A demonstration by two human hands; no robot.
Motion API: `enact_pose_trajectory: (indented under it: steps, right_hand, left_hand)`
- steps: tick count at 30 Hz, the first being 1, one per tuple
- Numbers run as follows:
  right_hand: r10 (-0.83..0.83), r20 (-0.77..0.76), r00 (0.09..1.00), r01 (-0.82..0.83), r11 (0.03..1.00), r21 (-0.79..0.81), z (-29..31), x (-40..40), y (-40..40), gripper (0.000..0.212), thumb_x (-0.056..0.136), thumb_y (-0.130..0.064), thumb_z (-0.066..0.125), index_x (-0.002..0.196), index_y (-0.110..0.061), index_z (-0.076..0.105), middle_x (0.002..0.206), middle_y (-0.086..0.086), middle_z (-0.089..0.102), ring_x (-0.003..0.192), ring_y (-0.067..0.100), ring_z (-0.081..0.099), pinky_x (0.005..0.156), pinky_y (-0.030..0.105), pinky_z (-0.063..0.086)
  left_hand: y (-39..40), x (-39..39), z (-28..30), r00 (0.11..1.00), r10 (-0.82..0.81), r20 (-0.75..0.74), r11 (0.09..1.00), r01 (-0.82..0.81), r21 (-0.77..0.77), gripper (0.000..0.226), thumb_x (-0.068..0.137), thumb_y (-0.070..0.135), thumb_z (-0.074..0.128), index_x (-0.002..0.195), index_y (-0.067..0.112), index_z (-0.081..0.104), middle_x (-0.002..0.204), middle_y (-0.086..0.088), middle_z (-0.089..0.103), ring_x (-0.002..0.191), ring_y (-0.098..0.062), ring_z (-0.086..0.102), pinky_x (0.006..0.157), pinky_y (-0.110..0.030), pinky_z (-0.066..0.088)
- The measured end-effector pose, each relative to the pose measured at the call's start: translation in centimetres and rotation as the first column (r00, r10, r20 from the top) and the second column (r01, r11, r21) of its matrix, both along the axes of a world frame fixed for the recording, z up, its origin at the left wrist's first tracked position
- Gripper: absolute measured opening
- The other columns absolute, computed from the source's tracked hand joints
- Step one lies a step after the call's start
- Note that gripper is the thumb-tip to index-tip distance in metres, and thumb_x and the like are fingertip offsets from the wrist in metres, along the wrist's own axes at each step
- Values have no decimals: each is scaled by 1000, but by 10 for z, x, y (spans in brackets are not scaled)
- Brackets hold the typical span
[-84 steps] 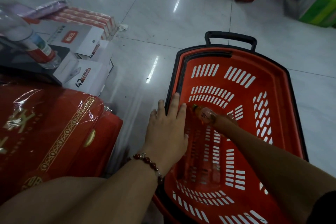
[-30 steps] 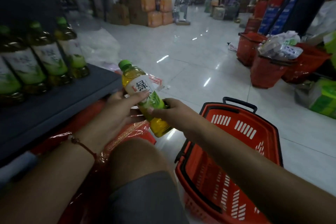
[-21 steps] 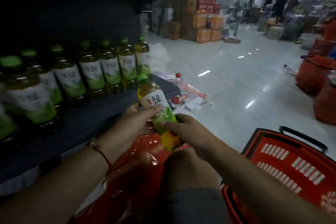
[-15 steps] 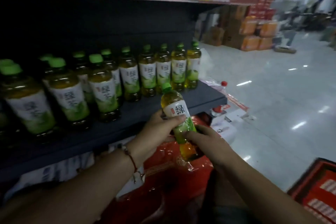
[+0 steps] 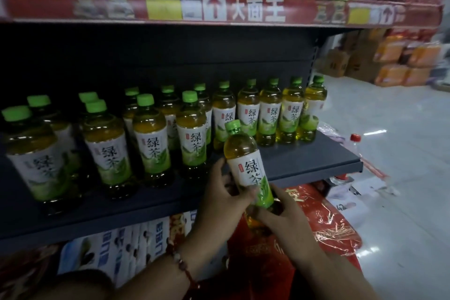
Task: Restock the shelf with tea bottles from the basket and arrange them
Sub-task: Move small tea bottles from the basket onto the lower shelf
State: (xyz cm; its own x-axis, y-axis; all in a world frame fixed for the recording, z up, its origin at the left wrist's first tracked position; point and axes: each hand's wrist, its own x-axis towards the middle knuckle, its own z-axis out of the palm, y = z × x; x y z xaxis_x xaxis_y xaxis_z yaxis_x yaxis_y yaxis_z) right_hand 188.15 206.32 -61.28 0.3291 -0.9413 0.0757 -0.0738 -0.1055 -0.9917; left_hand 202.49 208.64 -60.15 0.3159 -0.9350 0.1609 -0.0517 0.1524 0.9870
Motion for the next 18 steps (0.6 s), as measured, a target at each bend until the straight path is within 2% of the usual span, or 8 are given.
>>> enact_pose_trajectory:
  steps: [2, 4, 6, 8, 12, 15, 18]
  right_hand:
    - [-13, 57, 998, 14, 1000, -19, -1, 2, -4, 44, 72, -20, 81, 112, -35, 69, 100, 2, 75, 91, 18, 71, 74, 33, 59]
    - [-29, 111, 993, 34, 998, -44, -1, 6, -11, 43, 69, -25, 80, 107, -42, 71, 102, 3, 75, 93, 20, 71, 75, 35, 59]
    - [-16, 148, 989, 27, 997, -77, 1, 12, -16, 44, 77, -10, 79, 103, -44, 72, 102, 6, 73, 94, 25, 71, 78, 37, 60]
    - [-3, 142, 990, 23, 990, -140, 4, 15, -23, 51, 82, -1, 74, 103, -47, 71, 105, 5, 71, 94, 22, 70, 75, 33, 60]
    - [34, 92, 995, -8, 964, -264, 18, 26, -40, 45, 85, -4, 72, 112, -39, 65, 103, -9, 73, 91, 6, 69, 71, 22, 57]
    - [34, 47, 998, -18, 955, -296, 22, 37, -60, 40, 85, -4, 71, 113, -32, 63, 95, -26, 72, 87, -8, 66, 69, 9, 50]
    - [36, 13, 999, -31, 962, -270, 14, 47, -78, 38, 86, -4, 70, 119, -23, 64, 98, -21, 73, 90, -5, 66, 72, 10, 50]
  left_hand:
    - [-4, -1, 4, 996, -37, 78, 999, 37, -8, 80, 83, 8, 77, 133, 55, 36, 118, 16, 64, 105, 2, 64, 82, -23, 57]
    - [-9, 0, 9, 986, -41, 160, 999, 46, -28, 85, 85, 10, 76, 133, 63, 29, 114, 21, 62, 101, 8, 63, 78, -18, 55]
    - [-14, 3, 14, 977, -10, 212, 998, 22, -52, 87, 85, 12, 76, 134, 64, 25, 106, 22, 62, 96, 9, 63, 74, -16, 55]
    - [-18, 8, 19, 968, 31, 250, 998, -14, -69, 88, 86, 16, 76, 140, 59, 22, 106, 20, 62, 95, 10, 62, 74, -15, 55]
    - [-25, 18, 21, 940, 97, 328, 991, -63, -114, 91, 88, 24, 74, 149, 58, 15, 115, 19, 62, 102, 11, 58, 80, -19, 56]
    - [-39, 20, 18, 902, 167, 398, 979, -104, -175, 90, 91, 23, 70, 148, 61, 12, 129, 14, 58, 113, 4, 57, 91, -26, 55]
    - [-57, 21, 11, 871, 224, 438, 972, -163, -172, 89, 93, 22, 67, 150, 61, 11, 142, 11, 46, 126, -6, 52, 98, -37, 55]
